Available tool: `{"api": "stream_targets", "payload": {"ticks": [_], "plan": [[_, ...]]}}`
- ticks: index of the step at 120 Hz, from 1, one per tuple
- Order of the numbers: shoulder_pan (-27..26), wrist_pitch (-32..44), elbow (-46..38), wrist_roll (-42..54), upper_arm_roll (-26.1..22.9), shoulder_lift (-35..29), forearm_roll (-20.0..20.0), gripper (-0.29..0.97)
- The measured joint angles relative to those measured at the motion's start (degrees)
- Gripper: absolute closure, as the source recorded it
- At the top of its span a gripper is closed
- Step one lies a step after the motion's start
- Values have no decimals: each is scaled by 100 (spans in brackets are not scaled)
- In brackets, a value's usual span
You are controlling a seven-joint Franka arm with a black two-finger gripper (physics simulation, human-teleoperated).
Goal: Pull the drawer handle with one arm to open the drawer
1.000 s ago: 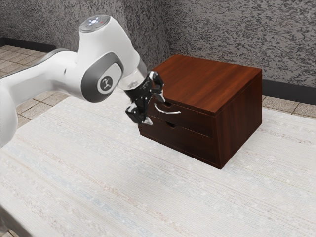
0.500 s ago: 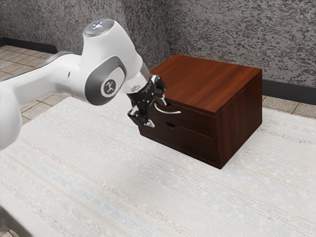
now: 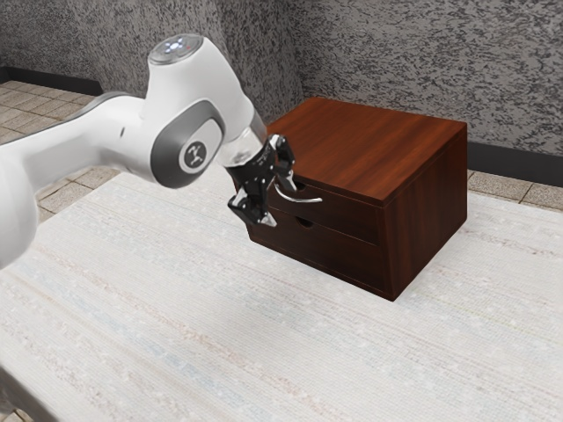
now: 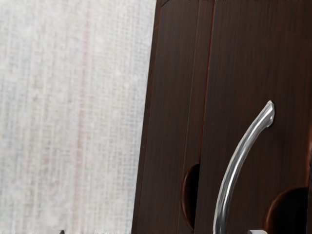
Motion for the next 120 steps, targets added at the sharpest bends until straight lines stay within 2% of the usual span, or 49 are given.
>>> {"api": "stream_targets", "payload": {"ticks": [77, 120], "plan": [[8, 38, 96, 83, 0, 150, -9, 22], [21, 12, 25, 103, -3, 154, -11, 28]]}}
